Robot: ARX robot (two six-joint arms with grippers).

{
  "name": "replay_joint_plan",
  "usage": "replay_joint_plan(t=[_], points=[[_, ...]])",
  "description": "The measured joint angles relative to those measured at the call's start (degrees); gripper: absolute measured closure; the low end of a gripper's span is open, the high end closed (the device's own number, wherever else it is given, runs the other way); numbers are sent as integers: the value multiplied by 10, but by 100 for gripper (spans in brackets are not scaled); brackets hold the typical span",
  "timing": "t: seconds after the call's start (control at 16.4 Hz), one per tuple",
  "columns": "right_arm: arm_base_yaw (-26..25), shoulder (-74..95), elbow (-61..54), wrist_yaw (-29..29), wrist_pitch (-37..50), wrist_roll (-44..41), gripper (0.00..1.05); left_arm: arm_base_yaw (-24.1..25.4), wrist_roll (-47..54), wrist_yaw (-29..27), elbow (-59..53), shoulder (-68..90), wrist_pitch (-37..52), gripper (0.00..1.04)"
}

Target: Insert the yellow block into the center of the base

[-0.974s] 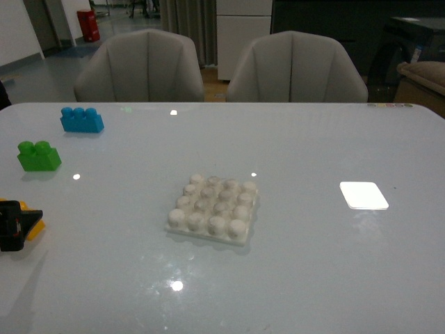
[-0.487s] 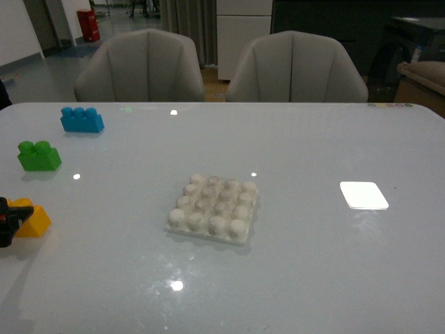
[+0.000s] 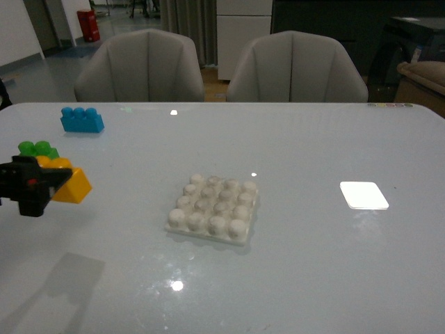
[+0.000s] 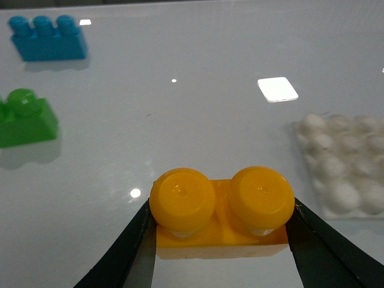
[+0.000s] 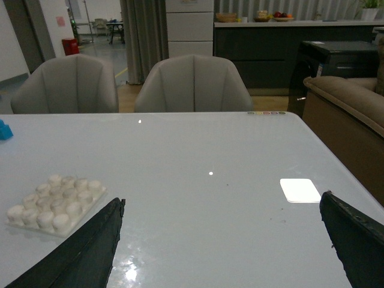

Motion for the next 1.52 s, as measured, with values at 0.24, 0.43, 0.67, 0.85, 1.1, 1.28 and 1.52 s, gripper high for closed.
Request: replay_joint_plan(t=[0.24,0.43,0.67,0.85,1.1,1.28,1.52], points=[[0,0,0,0,0,0,6,-74,-11,-39,3,-31,-17,49],[0,0,0,0,0,0,6,-104,-20,-57,7,-33,-20,49],[0,0,0,0,0,0,6,-209,-40,-122,49,-10,-33,49],[0,0,0,0,0,0,6,-296,-51,-183,102,61,-32,49],[0,0,0,0,0,0,6,-287,-54,-239,212,172,-79,51],[0,0,0,0,0,0,6,-290,-65,-236,220,196,-77,51],[0,0,0,0,0,0,6,-292,-74,-230,222,196,-84,51]])
